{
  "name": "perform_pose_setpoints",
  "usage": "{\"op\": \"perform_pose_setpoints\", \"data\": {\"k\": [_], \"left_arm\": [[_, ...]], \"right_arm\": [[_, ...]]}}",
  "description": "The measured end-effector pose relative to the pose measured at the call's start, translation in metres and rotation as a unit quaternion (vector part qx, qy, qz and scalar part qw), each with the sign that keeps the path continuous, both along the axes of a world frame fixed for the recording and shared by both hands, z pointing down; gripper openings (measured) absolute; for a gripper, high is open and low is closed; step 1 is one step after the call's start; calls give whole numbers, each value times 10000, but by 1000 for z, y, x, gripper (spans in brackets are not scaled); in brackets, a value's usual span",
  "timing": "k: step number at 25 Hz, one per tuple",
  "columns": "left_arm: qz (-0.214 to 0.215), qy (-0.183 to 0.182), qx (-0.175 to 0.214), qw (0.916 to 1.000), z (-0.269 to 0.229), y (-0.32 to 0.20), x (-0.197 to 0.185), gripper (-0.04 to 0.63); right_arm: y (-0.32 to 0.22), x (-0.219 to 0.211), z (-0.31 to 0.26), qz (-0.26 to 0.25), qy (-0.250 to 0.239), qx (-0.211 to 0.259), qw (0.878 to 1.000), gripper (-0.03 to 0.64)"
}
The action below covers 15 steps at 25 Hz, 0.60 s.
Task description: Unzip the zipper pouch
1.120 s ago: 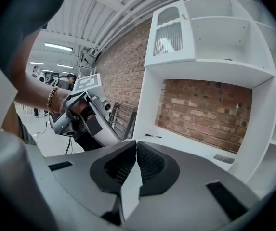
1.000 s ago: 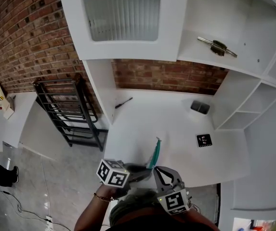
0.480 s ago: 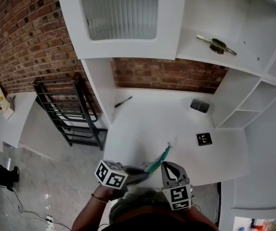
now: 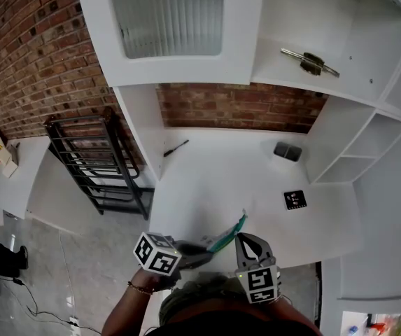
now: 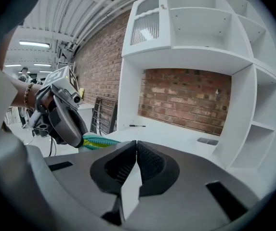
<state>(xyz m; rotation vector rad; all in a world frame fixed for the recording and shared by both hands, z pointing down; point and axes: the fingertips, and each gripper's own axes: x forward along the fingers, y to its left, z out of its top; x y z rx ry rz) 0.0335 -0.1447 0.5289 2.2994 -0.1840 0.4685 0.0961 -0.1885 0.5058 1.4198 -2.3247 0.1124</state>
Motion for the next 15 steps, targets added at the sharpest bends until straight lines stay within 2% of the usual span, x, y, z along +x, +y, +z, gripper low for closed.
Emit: {"op": "perform_pose_setpoints", "data": {"k": [6, 15], "left_arm": [[11, -7, -38, 10000, -1, 4, -14, 43], [23, -44, -45, 10000, -8, 7, -34, 43]], "right_arm": [[0, 1, 0, 2, 41, 31, 10000, 3], [-3, 23, 6, 422, -27, -119, 9990, 3]]}}
